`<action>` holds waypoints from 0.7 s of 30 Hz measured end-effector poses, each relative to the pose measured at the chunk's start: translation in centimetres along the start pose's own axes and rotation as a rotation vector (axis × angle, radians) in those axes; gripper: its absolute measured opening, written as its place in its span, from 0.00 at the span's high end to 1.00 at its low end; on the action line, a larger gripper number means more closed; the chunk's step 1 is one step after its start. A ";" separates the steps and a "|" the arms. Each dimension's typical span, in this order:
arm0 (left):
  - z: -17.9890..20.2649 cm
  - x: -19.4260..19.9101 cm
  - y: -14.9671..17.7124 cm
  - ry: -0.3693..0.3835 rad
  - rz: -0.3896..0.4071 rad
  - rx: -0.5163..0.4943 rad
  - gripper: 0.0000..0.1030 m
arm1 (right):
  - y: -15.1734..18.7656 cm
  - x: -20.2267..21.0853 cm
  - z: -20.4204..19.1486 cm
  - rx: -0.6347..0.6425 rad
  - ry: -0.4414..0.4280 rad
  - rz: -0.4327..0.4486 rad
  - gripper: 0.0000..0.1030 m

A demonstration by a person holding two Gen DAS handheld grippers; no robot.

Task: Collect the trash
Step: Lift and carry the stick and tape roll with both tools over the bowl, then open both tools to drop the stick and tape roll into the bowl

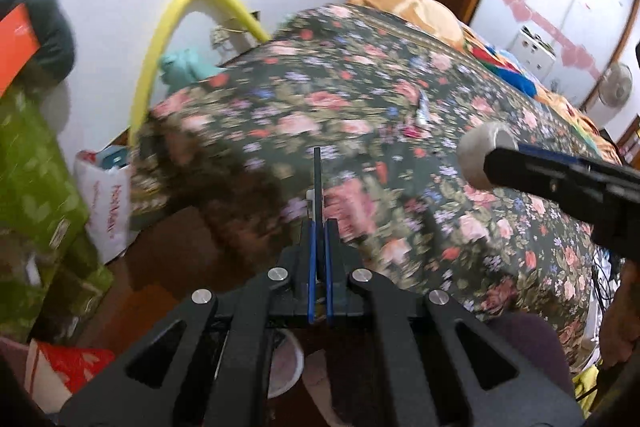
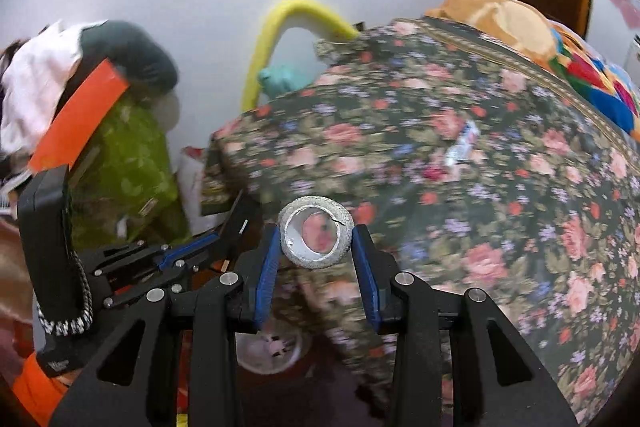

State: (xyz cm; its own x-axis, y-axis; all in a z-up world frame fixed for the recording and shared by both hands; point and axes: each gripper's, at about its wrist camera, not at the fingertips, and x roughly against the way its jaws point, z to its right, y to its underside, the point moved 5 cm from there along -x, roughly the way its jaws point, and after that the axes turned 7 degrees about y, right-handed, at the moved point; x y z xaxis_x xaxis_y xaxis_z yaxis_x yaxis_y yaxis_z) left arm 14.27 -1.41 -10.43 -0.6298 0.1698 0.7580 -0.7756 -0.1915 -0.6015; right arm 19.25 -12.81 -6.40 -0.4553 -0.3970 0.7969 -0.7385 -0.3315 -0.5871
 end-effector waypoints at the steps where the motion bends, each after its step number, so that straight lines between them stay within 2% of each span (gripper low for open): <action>1: -0.7 0.5 0.3 -0.006 0.002 0.009 0.98 | 0.3 -0.1 -1.0 0.006 -0.011 -0.005 0.67; 6: -4.6 3.3 2.8 -0.053 0.005 0.061 0.98 | 1.9 -1.0 -5.4 0.055 -0.049 -0.039 0.67; 11: -7.6 4.6 5.2 -0.068 -0.012 0.101 0.98 | 3.8 -2.8 -8.8 0.098 -0.060 -0.092 0.67; 21: -11.0 2.8 10.1 -0.042 -0.112 0.184 0.98 | 8.1 -7.0 -12.8 0.145 -0.083 -0.263 0.67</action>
State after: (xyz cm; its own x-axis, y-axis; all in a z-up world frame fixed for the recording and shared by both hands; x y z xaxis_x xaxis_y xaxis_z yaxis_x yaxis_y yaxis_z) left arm 4.19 7.78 -17.15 -0.5347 0.1605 0.8297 -0.8174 -0.3475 -0.4595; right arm 10.08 -1.77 -14.98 -0.2114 -0.3480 0.9134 -0.7440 -0.5487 -0.3813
